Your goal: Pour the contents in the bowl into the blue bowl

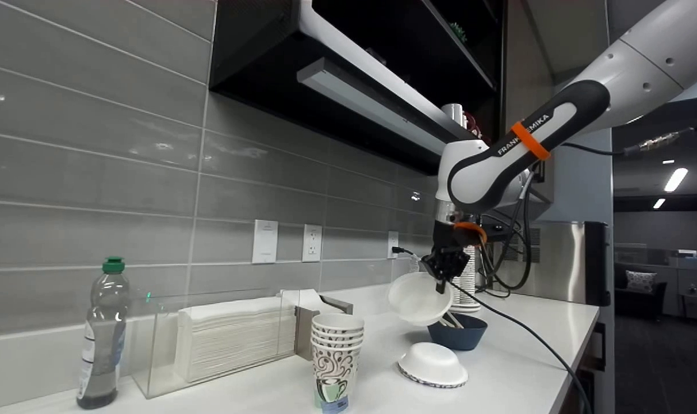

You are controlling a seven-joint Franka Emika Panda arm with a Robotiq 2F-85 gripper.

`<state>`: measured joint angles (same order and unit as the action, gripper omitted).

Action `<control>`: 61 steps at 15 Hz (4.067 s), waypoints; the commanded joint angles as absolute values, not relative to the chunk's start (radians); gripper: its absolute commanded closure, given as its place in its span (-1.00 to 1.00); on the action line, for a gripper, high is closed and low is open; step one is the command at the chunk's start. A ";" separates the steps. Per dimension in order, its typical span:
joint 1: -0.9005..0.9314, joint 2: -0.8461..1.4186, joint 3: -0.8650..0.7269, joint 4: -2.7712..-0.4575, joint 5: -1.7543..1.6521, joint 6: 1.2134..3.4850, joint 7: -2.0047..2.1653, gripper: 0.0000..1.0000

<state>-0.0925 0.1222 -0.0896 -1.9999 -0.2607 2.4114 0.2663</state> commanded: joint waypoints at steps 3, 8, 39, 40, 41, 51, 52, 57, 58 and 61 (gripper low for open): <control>-0.119 0.169 0.014 -2.033 0.160 2.524 0.004 0.97; -0.279 0.338 0.197 -1.938 0.561 2.507 -0.341 0.97; -0.138 0.443 0.042 -1.535 0.357 1.846 -0.218 0.97; -0.132 0.450 0.033 -1.527 0.346 1.863 -0.203 0.97; -0.127 0.461 0.025 -1.519 0.335 1.888 -0.189 0.97; -0.135 0.652 -0.012 -1.431 0.305 1.992 -0.068 0.97; -0.134 0.665 -0.010 -1.420 0.306 1.982 -0.058 0.68; -0.139 0.598 -0.005 -1.452 0.303 1.997 -0.073 -0.20; -0.143 0.559 -0.011 -1.474 0.300 2.003 -0.080 -0.34; -0.205 0.423 -0.007 -1.574 0.323 2.004 -0.230 -0.74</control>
<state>-0.1447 0.5752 -0.0191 -1.4450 0.3170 2.0048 -0.0946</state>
